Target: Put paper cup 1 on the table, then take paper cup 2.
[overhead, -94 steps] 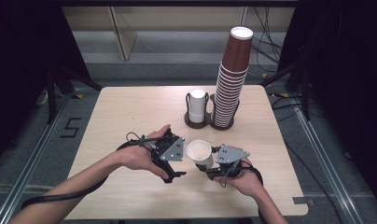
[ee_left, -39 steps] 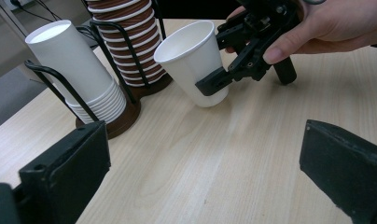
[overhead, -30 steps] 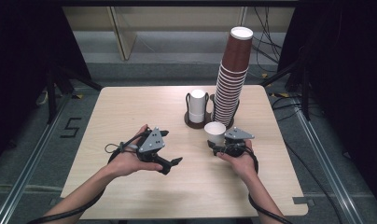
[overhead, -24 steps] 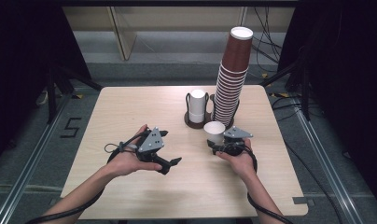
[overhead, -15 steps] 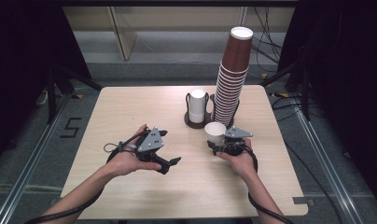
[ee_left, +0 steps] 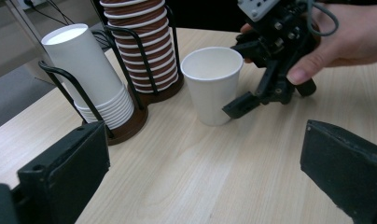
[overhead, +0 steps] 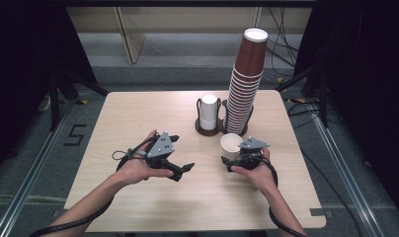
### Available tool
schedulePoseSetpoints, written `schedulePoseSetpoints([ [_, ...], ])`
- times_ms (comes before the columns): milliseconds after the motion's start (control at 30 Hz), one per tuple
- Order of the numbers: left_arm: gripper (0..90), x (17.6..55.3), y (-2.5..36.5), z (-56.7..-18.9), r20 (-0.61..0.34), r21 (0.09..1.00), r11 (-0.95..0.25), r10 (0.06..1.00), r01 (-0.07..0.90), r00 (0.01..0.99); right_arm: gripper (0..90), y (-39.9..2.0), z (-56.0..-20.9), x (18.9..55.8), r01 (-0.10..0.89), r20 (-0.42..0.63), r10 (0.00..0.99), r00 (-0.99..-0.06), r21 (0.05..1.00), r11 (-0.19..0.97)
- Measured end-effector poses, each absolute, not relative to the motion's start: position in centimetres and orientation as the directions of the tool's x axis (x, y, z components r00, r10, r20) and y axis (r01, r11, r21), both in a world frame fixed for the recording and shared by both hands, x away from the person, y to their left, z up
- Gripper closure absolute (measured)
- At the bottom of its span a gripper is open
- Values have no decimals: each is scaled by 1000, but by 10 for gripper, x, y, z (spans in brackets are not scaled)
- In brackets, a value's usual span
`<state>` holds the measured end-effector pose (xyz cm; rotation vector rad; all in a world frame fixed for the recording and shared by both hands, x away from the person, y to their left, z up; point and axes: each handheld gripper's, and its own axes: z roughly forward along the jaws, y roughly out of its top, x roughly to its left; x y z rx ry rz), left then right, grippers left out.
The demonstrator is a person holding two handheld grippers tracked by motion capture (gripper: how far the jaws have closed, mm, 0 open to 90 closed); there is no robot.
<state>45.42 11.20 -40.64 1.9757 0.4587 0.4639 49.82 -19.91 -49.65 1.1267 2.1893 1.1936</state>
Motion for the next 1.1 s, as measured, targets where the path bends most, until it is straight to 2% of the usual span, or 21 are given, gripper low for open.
schedulePoseSetpoints([
  [333,2,458,109,-407,113,920,-375,532,114,839,5,-217,-485,479,416,-9,795,-606,849,326],
  [367,2,458,109,-407,113,920,-375,532,114,839,5,-217,-484,473,455,35,812,-582,842,290],
  [400,2,458,109,-408,113,920,-375,534,114,838,5,-217,-484,473,455,35,812,-582,842,290],
  [567,2,459,108,-408,111,922,-370,540,117,835,5,-229,-477,465,416,-5,808,-590,855,309],
  [633,1,459,107,-407,108,923,-365,542,118,833,4,-231,-476,461,425,21,817,-577,862,278],
  [767,1,459,105,-405,102,928,-354,550,120,829,5,-241,-472,457,413,7,819,-574,866,282],
  [800,1,460,105,-405,104,928,-354,552,120,828,4,-241,-473,456,424,38,824,-566,870,251],
  [867,1,460,105,-406,100,930,-348,557,123,824,5,-246,-471,454,406,18,826,-564,877,258],
  [967,1,461,103,-405,99,933,-338,563,120,821,4,-248,-465,450,421,60,826,-560,879,222],
  [1067,1,464,100,-404,91,942,-314,577,117,812,5,-252,-456,450,370,17,824,-566,899,235],
  [1100,3,465,99,-403,99,944,-313,577,108,811,4,-250,-453,450,383,48,829,-557,901,206],
])
